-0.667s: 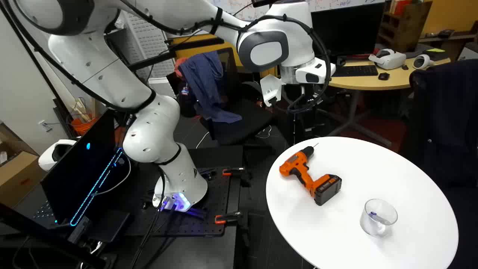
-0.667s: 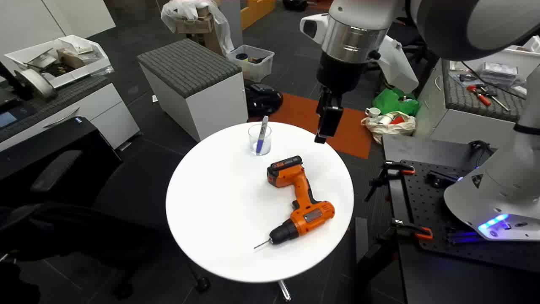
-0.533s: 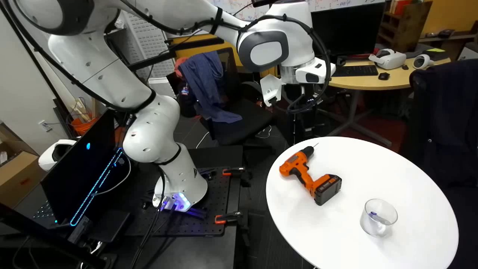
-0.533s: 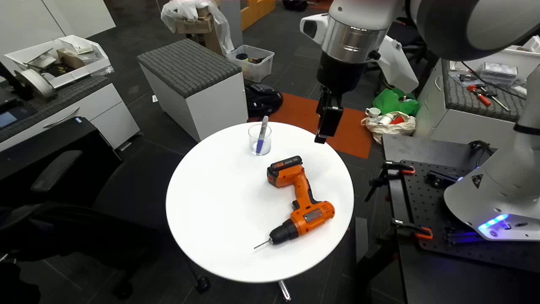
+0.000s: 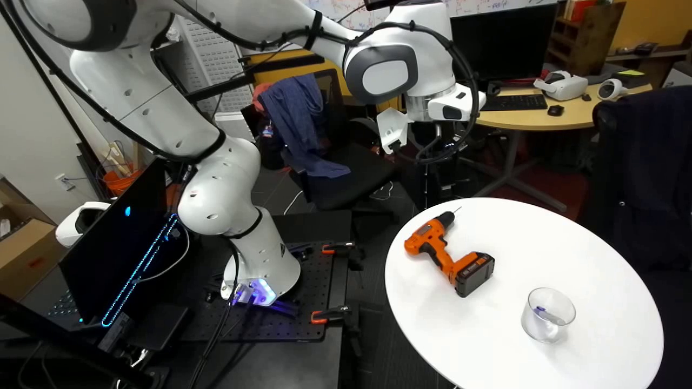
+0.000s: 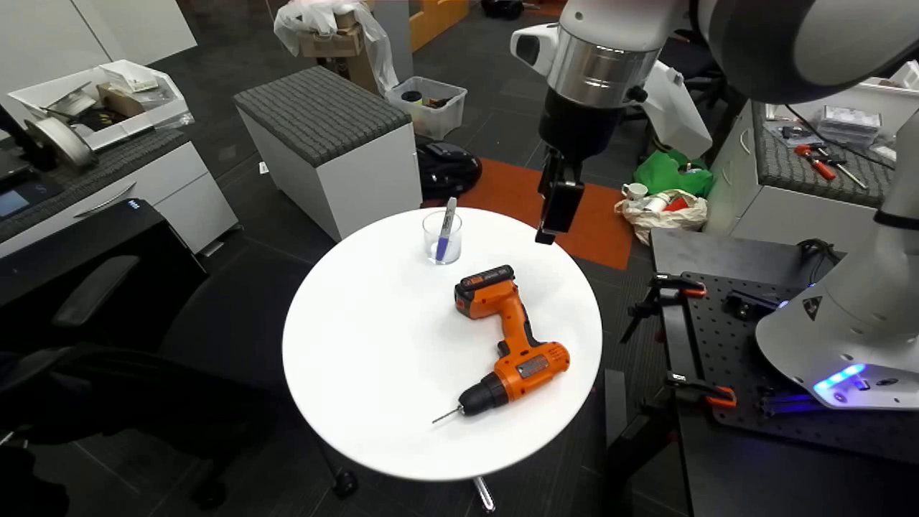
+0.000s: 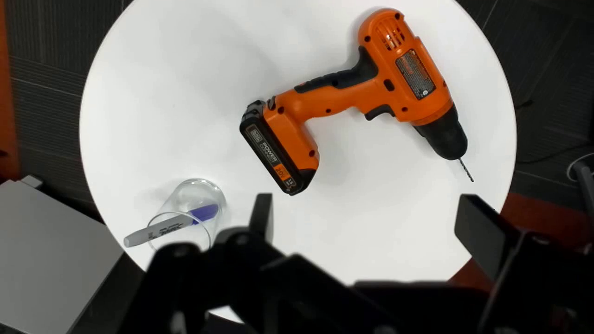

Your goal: Put the marker in the cup on the table

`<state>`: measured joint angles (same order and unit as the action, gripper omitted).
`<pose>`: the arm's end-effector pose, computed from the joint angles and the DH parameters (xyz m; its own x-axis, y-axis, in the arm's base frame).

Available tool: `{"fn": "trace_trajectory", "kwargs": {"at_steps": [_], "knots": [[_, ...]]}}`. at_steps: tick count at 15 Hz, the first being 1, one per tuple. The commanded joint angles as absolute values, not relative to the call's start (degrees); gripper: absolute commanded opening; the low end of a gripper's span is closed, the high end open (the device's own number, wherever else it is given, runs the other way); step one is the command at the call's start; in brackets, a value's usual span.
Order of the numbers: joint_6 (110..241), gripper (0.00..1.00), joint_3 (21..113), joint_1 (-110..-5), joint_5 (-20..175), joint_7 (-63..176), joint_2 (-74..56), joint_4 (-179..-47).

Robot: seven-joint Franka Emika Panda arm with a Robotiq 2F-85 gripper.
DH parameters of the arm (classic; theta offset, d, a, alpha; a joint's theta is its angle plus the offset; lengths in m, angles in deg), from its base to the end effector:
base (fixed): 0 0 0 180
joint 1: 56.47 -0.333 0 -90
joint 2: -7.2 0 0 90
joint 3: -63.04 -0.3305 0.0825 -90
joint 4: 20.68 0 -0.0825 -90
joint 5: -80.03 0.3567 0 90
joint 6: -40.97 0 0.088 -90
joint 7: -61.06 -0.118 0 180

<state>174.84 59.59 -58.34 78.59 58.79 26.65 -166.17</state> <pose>0.4063 0.0376 0.4238 0.9882 0.0691 0.1366 0.0649 -0.9973 0.0350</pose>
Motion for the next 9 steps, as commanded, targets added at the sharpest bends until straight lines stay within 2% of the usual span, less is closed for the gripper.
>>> {"fn": "trace_trajectory", "kwargs": {"at_steps": [1, 9], "knots": [[174.7, 1.0, 59.7, -58.5, 78.5, 58.7, 26.7, -166.1], [176.7, 1.0, 59.4, -57.9, 78.0, 57.0, 26.1, -165.9]]}}
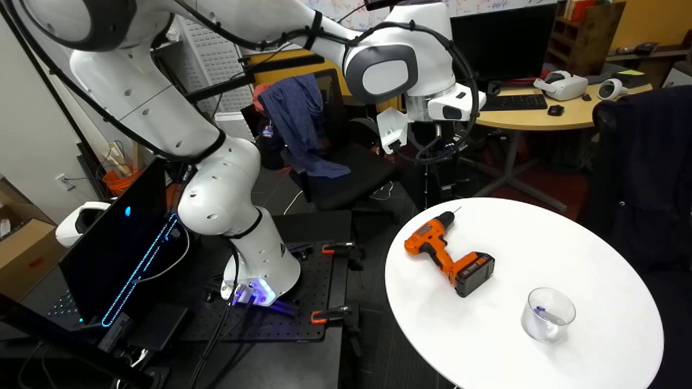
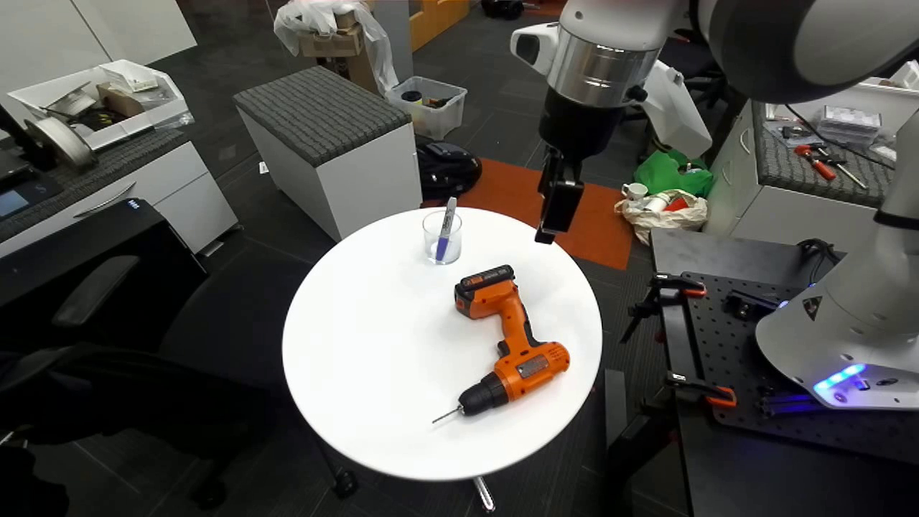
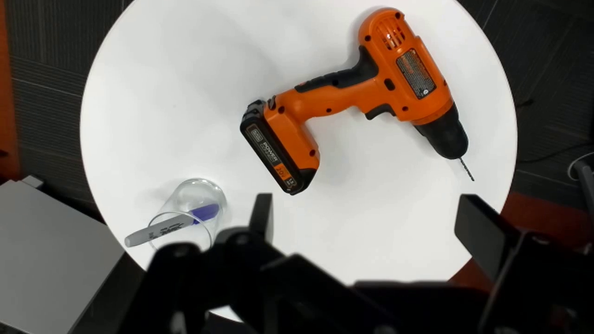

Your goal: Put the marker in the cup on the table

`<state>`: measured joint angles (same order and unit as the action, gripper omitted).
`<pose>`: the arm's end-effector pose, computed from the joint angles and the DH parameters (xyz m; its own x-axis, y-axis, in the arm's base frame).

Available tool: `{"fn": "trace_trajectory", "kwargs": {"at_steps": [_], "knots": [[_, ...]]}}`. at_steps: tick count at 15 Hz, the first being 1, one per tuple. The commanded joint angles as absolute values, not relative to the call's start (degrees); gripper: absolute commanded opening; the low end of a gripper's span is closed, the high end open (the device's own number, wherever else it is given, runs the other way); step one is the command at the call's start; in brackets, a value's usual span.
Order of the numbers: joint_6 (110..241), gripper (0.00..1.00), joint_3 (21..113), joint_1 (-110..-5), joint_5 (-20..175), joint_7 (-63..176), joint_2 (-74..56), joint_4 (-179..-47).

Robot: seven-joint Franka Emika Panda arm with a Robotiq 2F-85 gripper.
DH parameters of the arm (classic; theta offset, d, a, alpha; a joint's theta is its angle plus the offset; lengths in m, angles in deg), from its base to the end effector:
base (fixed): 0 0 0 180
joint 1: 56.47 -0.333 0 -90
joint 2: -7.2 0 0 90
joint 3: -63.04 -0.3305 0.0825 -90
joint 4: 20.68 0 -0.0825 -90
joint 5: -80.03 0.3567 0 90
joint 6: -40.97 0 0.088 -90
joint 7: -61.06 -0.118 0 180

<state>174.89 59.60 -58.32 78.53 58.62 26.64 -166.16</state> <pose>0.4065 0.0374 0.4239 0.9883 0.0663 0.1376 0.0620 -0.9974 0.0353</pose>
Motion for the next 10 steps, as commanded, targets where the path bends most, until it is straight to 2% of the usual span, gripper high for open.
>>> {"fn": "trace_trajectory", "kwargs": {"at_steps": [1, 6, 10], "knots": [[177.9, 1.0, 59.3, -57.6, 77.6, 56.0, 25.9, -165.9], [185.8, 1.0, 58.4, -55.0, 74.4, 49.4, 24.6, -165.6], [195.5, 1.0, 55.5, -48.7, 62.7, 36.4, 23.3, -165.6]]}}
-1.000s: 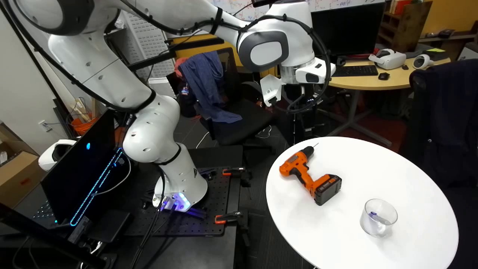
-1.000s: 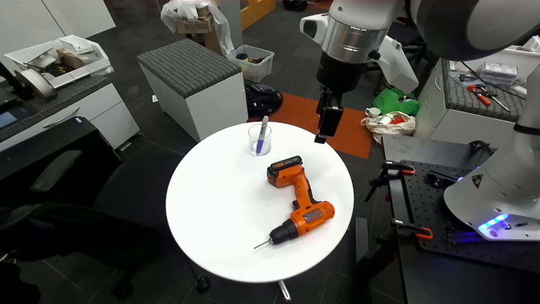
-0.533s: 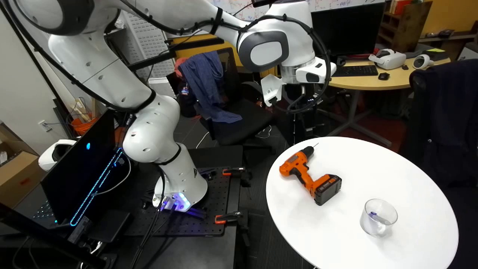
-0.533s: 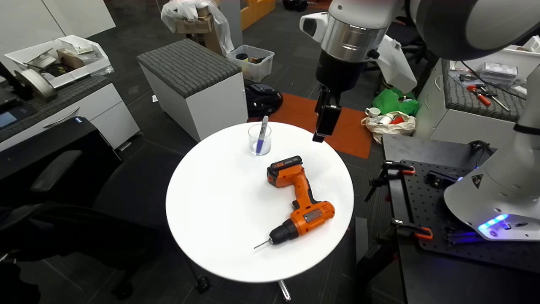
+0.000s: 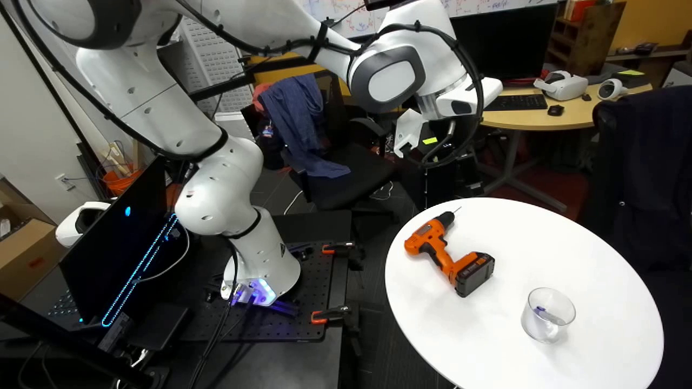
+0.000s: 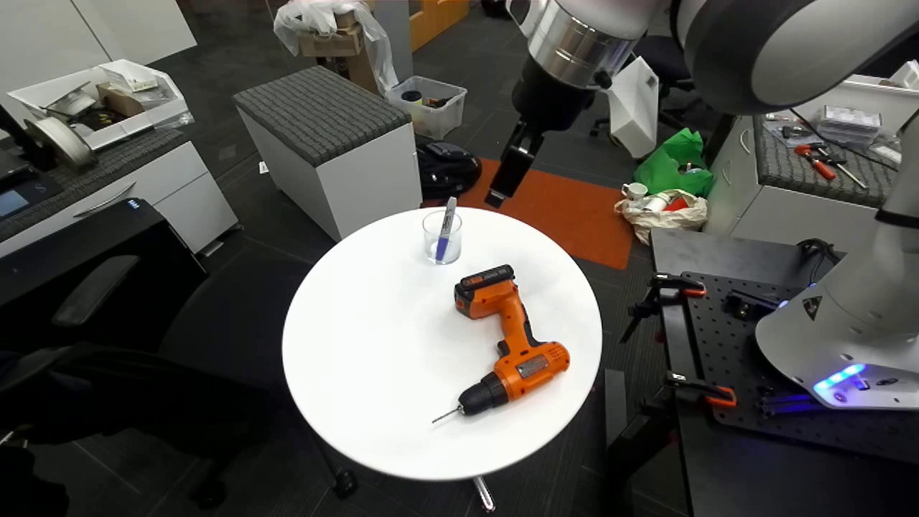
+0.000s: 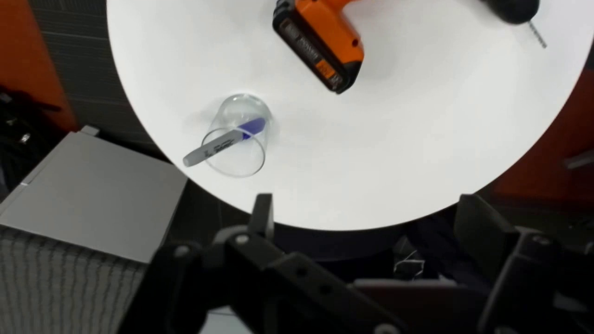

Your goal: Put the marker in the cup on the table

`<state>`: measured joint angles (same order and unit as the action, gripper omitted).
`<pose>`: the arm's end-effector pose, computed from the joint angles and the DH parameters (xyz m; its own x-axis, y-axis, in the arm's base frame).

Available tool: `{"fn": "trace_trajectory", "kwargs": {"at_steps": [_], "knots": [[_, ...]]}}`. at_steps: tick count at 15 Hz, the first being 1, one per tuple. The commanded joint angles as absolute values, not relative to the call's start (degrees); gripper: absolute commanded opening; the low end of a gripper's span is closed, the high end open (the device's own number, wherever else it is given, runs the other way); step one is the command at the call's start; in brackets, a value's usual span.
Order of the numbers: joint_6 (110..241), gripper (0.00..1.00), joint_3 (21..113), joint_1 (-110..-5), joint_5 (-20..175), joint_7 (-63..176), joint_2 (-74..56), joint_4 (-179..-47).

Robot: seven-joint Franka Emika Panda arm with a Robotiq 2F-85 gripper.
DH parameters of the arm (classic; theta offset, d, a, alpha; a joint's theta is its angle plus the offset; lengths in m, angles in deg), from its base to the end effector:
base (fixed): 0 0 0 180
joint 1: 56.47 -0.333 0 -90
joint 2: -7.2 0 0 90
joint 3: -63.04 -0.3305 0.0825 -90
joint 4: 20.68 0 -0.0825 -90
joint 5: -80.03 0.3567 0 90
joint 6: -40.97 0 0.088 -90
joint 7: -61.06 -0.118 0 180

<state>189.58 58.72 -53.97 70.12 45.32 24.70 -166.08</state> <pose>0.4351 0.0171 0.4391 0.9247 -0.0914 0.3695 -0.1219 -0.9907 0.0600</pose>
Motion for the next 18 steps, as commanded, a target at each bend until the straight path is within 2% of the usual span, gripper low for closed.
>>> {"fn": "trace_trajectory", "kwargs": {"at_steps": [1, 5, 11, 15, 18], "knots": [[197.5, 1.0, 54.2, -46.4, 58.4, 32.2, 23.0, -165.5], [201.4, 1.0, 46.8, -33.9, 38.7, 13.0, 23.5, -164.3], [196.9, 1.0, 33.8, -18.0, 14.0, -15.7, 25.2, -159.8], [189.1, 1.0, 26.6, -12.5, -0.4, -34.3, 23.3, -155.9], [175.9, 1.0, 21.8, -11.1, -10.6, -47.3, 19.1, -154.2]]}}
